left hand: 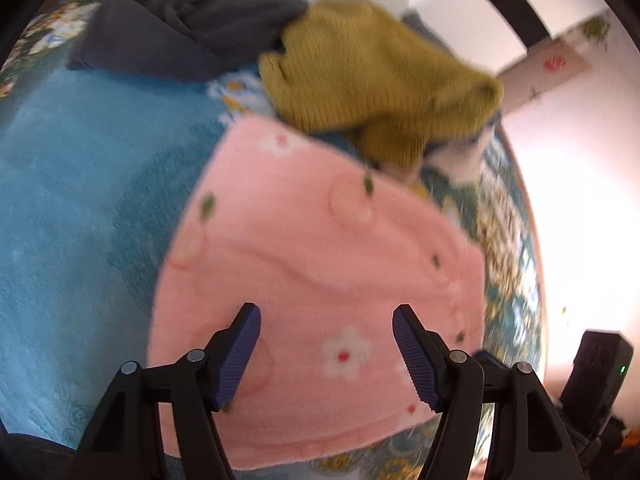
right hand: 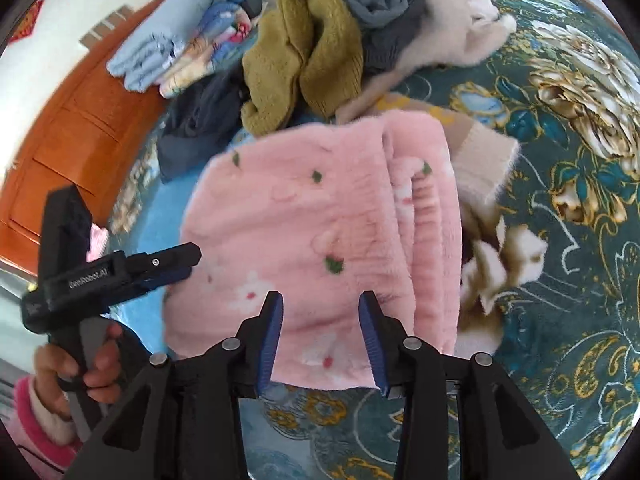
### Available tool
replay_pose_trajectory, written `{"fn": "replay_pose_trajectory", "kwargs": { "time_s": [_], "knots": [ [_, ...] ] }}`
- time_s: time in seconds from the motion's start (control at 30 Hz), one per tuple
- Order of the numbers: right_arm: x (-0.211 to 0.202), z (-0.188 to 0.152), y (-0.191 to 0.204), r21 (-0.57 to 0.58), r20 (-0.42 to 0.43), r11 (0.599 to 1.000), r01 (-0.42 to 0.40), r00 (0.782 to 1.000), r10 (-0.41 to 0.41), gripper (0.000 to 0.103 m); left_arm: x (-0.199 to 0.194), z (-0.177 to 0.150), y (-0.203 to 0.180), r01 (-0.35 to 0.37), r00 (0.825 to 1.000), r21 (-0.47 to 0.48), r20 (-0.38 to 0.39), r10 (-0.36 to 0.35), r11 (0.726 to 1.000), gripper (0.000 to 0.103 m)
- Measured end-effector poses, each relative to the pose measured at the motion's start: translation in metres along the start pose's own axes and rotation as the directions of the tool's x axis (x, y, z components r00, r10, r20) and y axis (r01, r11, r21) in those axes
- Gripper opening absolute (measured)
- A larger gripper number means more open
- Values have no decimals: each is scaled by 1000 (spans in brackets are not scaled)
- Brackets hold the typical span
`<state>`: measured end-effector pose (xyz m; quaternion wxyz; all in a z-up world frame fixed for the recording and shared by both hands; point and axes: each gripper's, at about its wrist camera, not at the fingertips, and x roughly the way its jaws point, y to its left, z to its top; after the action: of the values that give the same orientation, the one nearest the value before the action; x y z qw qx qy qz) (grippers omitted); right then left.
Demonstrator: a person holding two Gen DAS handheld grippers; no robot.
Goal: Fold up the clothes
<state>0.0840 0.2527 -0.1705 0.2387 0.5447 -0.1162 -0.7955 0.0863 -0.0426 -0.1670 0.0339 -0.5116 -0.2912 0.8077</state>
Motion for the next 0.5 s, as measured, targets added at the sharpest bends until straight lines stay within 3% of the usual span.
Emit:
{"fn": "replay_pose_trajectory", "kwargs": {
  "time_s": [0.03,0.1,0.2,0.33,0.5],
  "knots": [
    [-5,3,1,-1,22,1000,2,1000,-2,43,-6,3,7,-21,999,-46,43,23,999,72],
    [-6,5,-9,41,27,999,1,1000,-2,65,-6,8,22,-59,996,-146,61,69,988,77],
    [-5,7,-27,117,23,993,0,1000,-2,77,13,15,39,-170,985,-234,-29,167,957,78],
    [2,6,-49,208,10,978,-12,1000,10,77,30,18,36,-251,966,-227,-127,227,941,79],
    [26,5,-68,276,-11,961,-15,1000,19,77,43,25,24,-314,942,-143,-170,289,939,80]
  ]
}}
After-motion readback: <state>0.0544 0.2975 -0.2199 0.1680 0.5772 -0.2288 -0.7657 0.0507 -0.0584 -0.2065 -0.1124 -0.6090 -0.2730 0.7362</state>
